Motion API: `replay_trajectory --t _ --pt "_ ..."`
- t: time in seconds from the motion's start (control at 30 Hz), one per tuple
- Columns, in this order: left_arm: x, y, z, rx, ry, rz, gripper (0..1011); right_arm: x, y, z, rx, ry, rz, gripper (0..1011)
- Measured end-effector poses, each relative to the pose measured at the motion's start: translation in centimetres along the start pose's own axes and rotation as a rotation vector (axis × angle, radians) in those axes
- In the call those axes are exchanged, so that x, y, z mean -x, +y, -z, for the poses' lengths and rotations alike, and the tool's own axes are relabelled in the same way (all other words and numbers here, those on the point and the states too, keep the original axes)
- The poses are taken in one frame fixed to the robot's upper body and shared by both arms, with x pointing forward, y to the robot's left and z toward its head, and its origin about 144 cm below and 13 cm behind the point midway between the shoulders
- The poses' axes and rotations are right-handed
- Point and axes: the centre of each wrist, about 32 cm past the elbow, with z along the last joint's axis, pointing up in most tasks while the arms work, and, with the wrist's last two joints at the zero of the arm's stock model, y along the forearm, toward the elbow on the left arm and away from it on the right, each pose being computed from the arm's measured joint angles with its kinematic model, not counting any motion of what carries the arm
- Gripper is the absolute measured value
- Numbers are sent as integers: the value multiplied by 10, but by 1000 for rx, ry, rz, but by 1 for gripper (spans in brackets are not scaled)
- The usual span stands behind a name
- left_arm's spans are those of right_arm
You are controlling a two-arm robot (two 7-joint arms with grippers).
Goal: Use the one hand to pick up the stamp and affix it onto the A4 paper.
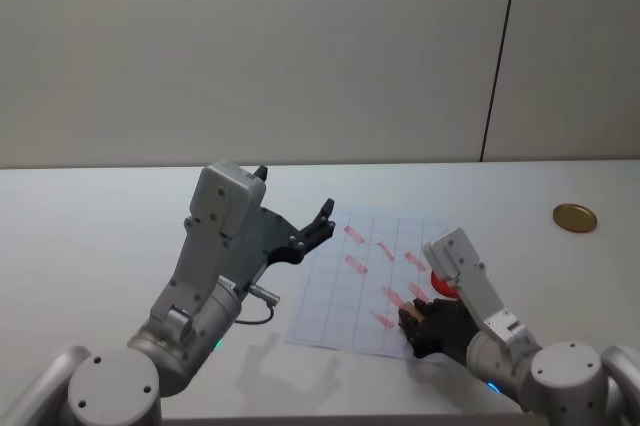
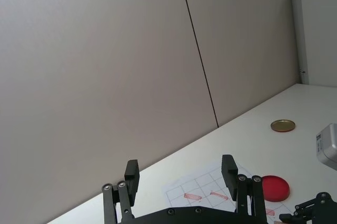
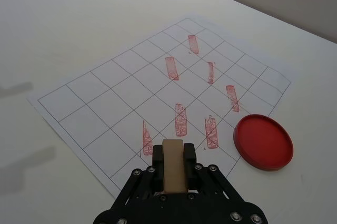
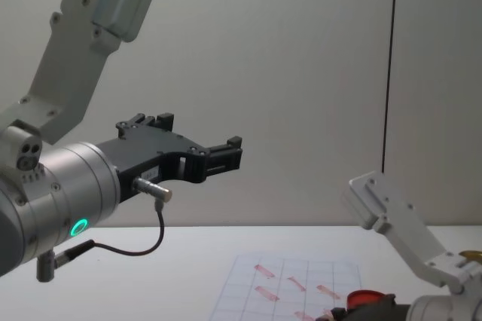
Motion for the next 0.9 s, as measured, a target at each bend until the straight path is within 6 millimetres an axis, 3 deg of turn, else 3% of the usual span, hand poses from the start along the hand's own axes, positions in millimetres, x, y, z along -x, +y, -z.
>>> replay_trajectory --t 0.9 --pt "0 0 0 0 0 0 993 5 12 10 40 -39 -11 223"
